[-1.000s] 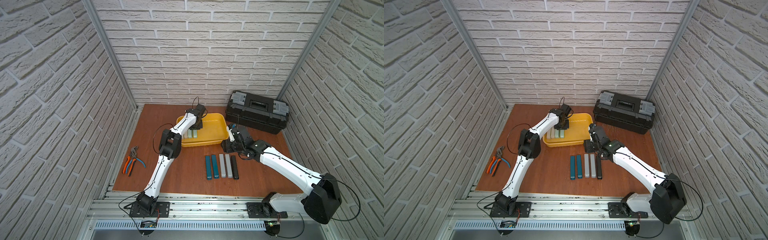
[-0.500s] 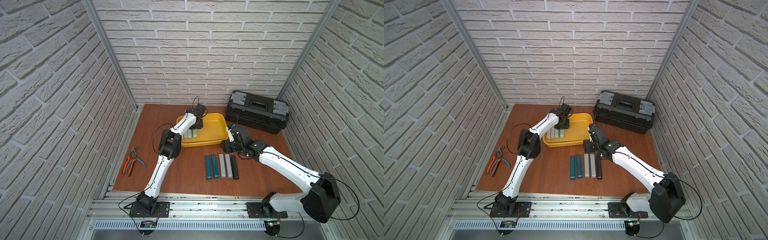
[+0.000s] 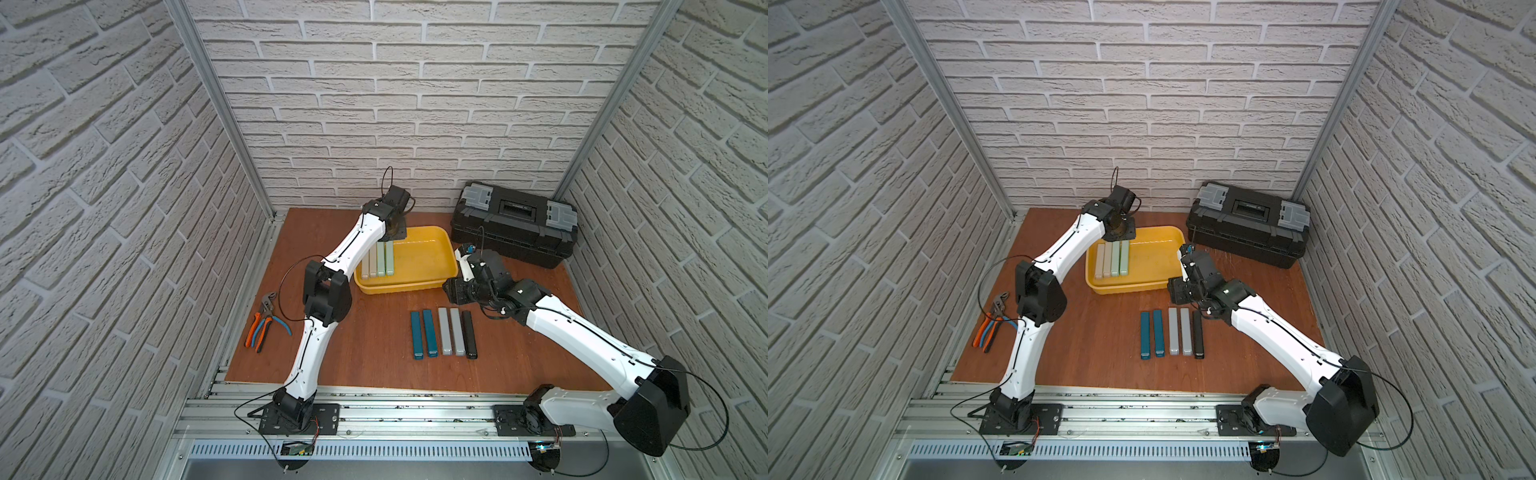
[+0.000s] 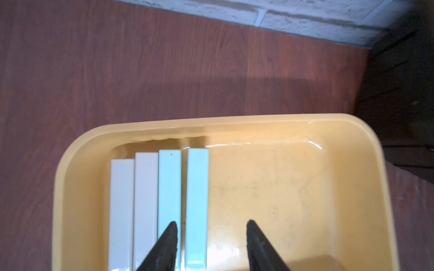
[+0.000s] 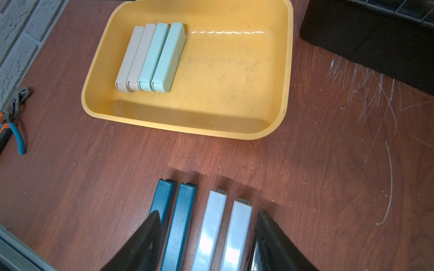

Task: Put the pruning pliers into the storage box
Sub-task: Place the pruning pliers in the storage box, then pick up the pruning pliers from the center of the board.

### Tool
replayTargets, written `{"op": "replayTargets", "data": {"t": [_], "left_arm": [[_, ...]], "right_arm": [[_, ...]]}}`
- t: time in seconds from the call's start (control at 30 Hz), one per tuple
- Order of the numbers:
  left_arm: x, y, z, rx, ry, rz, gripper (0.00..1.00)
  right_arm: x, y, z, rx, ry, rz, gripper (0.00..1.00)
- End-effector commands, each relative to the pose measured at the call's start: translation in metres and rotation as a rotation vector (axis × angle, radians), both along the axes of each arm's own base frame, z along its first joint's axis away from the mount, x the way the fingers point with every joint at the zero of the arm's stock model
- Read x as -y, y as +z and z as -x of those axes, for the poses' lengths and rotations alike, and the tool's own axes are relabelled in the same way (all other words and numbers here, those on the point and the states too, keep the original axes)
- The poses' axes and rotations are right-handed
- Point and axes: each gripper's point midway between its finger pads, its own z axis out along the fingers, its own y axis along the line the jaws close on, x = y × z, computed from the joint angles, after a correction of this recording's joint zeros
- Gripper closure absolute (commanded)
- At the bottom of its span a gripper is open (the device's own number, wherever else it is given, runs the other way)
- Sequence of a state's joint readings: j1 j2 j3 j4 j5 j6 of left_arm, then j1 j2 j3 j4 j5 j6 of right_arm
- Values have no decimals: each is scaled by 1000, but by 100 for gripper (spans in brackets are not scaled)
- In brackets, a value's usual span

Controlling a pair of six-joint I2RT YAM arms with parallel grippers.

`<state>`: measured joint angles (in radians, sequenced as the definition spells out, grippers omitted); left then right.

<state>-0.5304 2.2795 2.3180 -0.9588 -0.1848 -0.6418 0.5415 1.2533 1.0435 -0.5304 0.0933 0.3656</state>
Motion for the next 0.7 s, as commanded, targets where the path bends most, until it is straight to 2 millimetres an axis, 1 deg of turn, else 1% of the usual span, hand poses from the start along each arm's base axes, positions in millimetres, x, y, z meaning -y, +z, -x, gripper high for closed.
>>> {"op": "replayTargets", "data": {"t": [0.0,0.1,0.23,0.3,0.37,0.47,0.57,0.67], "left_arm": [[10,17,39,-17,-74,-23,49],[17,17,74,-27,-123,-52,46],[18,5,121,-68,-152,-65,44],[24,-2,144,-86,-170,-45,44],[32,-15,169,-116,-202,-44,42],[36,-33,198,-156,-209,-44,42],[47,-53,226,-204,-215,11,42],[50,-65,246,-236,-211,14,41]], "right_arm": [[4,25,0,63,4,17,35],[8,35,-1,89,-5,34,35],[13,49,-2,124,-17,39,35],[15,51,-2,130,-21,48,35],[18,51,-2,134,-28,64,35],[23,49,-2,137,-41,87,35],[29,54,-1,152,-61,98,35],[31,58,1,167,-77,85,35]]}}
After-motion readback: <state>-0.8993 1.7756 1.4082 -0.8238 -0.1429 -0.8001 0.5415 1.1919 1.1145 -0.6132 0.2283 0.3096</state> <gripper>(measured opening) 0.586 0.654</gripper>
